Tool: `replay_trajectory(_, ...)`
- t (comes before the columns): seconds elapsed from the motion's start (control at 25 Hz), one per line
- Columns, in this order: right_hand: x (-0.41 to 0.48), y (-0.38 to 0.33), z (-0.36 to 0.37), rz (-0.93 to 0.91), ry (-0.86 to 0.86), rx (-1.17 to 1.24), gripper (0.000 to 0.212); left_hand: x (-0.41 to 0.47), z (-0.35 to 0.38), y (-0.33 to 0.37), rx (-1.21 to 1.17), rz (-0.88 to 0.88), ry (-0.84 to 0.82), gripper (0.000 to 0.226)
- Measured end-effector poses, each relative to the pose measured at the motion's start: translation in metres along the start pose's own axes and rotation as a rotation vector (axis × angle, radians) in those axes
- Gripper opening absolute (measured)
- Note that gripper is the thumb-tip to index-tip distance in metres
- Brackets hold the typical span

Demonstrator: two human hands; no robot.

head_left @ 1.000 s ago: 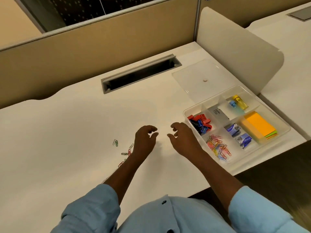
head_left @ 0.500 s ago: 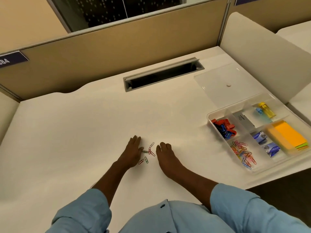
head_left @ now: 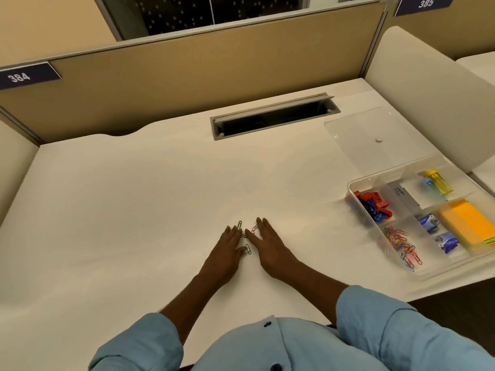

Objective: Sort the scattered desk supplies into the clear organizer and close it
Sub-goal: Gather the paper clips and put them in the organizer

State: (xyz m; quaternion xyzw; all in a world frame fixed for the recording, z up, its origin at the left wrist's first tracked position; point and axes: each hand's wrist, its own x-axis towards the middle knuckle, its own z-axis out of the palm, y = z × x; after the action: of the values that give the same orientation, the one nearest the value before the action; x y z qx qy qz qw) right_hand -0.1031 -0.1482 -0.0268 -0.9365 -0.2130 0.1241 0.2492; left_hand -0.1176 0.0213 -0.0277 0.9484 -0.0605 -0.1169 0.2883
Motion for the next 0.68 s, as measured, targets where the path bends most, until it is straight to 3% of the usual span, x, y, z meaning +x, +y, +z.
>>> replay_trajectory(0.2,-0.007,-0.009,0.014,0.009,-0.001,-0.132,0.06,-0.006,0.012,0.015,-0.061,-0.062,0.076,0.057)
replay_trajectory(0.32,-0.012,-0.005,0.018,0.009,0.03,-0.169,0.057,-0.005,0.014,0.015,-0.04,-0.135,0.157,0.045)
replay_trajectory(0.48,-0.02,0.001,0.017,0.023,0.073,-0.172,0.053,-0.01,0.017,0.013,0.04,-0.095,0.212,0.036)
replay_trajectory(0.68,-0.022,-0.004,0.006,0.115,0.134,-0.229,0.042,-0.01,0.013,0.015,-0.053,-0.066,0.347,0.019)
